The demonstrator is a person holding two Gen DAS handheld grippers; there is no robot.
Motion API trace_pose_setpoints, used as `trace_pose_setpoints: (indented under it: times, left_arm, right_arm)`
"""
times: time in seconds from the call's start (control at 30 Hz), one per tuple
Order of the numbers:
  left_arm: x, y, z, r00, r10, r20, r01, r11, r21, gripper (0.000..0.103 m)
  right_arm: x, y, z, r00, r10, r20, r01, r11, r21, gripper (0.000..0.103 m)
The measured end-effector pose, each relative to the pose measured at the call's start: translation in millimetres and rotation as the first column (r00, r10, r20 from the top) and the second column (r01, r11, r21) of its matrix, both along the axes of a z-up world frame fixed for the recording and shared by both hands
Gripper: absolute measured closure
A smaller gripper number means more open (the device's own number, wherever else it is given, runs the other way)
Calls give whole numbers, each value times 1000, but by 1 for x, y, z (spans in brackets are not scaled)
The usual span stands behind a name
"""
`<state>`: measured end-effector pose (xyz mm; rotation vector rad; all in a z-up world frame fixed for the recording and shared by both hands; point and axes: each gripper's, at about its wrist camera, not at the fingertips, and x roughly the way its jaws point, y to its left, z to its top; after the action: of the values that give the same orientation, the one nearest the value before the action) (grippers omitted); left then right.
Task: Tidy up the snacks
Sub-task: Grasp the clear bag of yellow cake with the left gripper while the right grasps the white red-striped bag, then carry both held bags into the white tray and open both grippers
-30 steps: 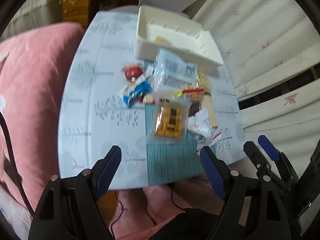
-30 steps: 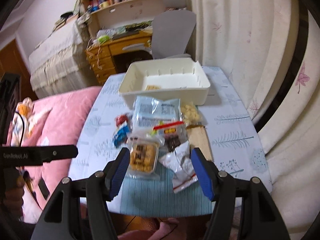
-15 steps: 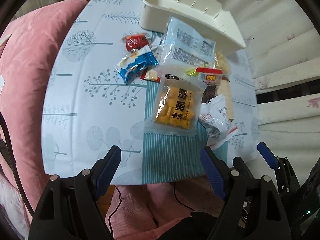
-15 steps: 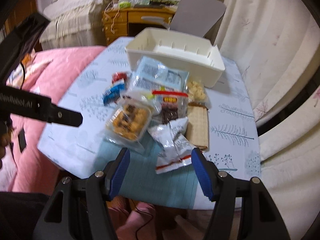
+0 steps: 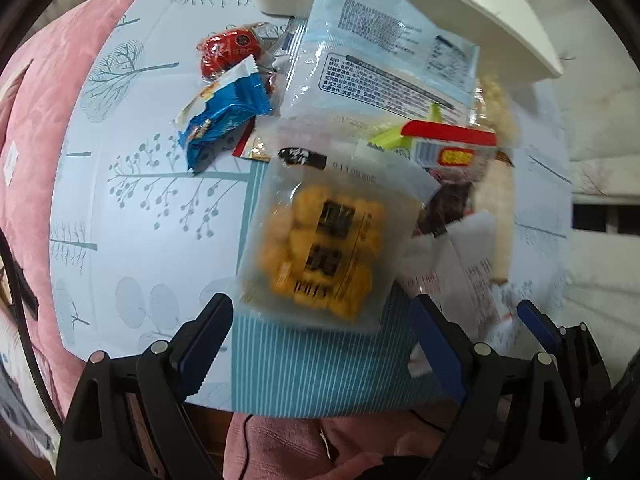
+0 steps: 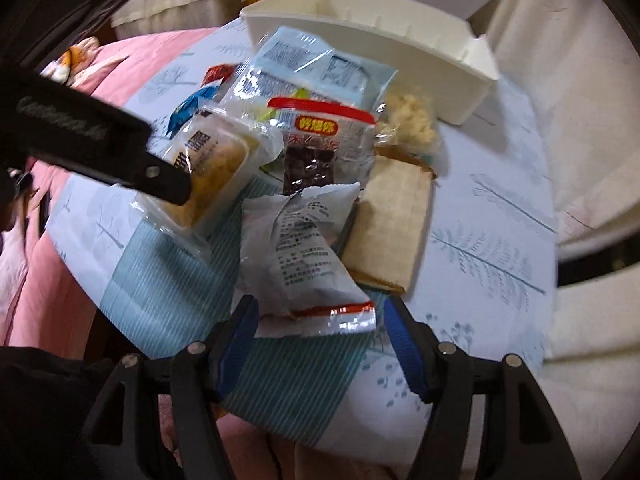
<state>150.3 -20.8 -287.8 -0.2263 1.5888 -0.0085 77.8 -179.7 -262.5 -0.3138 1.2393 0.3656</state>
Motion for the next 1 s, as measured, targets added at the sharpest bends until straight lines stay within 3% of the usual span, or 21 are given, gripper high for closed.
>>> trace_pose_setpoints:
  times: [0.1, 0.2, 0.37, 0.63, 0.77, 0.83, 0.9, 1.0]
  left_arm:
    - [9, -7, -8, 1000, 11, -16, -10, 999, 33, 14]
    - [18, -13, -16, 999, 15, -39, -12, 997, 82, 13]
    - [29, -14, -26, 997, 34, -72, -26, 994, 104, 9]
    - [53, -25, -45, 994, 53, -100, -42, 993, 114, 9]
    - [61, -32, -49, 993, 57, -100, -44, 991, 123, 15]
    - [62, -34, -48, 993, 53, -101, -40, 991, 127, 17]
    - [64, -36, -48, 993, 54, -105, -40, 991, 129, 19]
    - [67, -40, -43, 993, 60, -103, -47, 991, 125, 27]
  right_arm:
    - [8, 0, -9, 997, 71, -32, -70, 997, 39, 25]
    - [17, 1, -18, 990, 116, -76, -110, 991, 72, 23]
    - [29, 1, -32, 977, 156, -146, -137, 981, 135, 22]
    - [32, 9, -34, 974, 200, -111, -184, 973, 138, 21]
    - [28, 9, -34, 973, 206, -107, -191, 972, 140, 22]
    - [26, 7, -33, 973, 204, -111, -188, 972, 141, 25]
    - [26, 5, -28, 970, 210, -120, -190, 969, 155, 37]
    - [27, 6, -25, 967, 213, -140, -191, 969, 158, 45]
